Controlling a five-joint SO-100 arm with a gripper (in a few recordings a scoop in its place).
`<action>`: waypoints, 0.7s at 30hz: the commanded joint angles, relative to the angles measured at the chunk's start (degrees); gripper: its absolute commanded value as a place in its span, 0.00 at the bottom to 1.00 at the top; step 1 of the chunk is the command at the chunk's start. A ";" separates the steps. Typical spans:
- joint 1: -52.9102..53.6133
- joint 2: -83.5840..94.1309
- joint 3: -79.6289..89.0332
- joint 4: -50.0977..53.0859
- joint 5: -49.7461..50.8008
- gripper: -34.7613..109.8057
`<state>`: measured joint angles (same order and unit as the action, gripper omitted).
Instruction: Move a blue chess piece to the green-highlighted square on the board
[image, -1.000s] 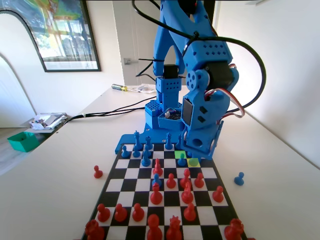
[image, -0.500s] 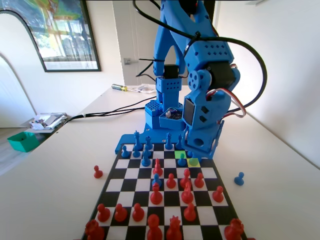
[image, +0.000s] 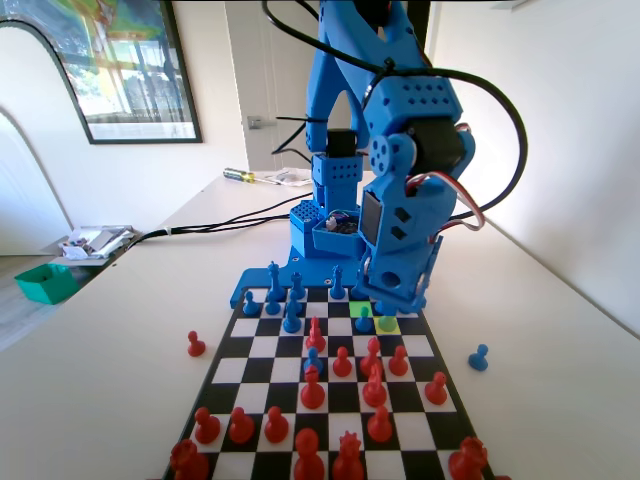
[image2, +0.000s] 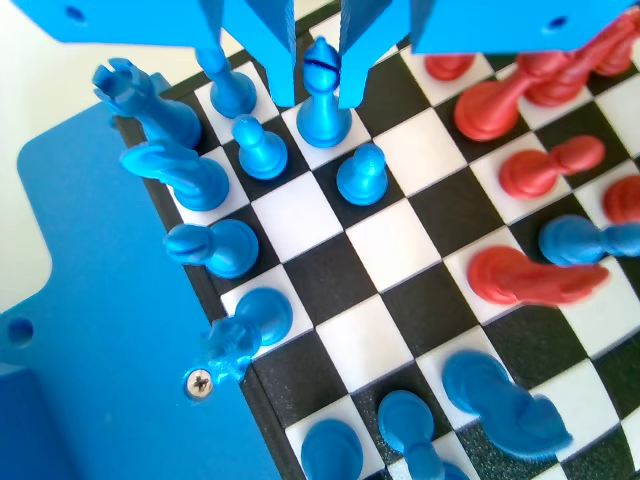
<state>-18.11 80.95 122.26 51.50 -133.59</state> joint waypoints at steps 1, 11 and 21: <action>-0.79 4.22 -0.62 2.02 -1.23 0.25; -1.32 5.27 -2.46 4.48 0.53 0.25; -0.09 12.66 -6.59 16.35 0.09 0.25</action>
<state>-18.54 86.92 117.95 63.72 -132.45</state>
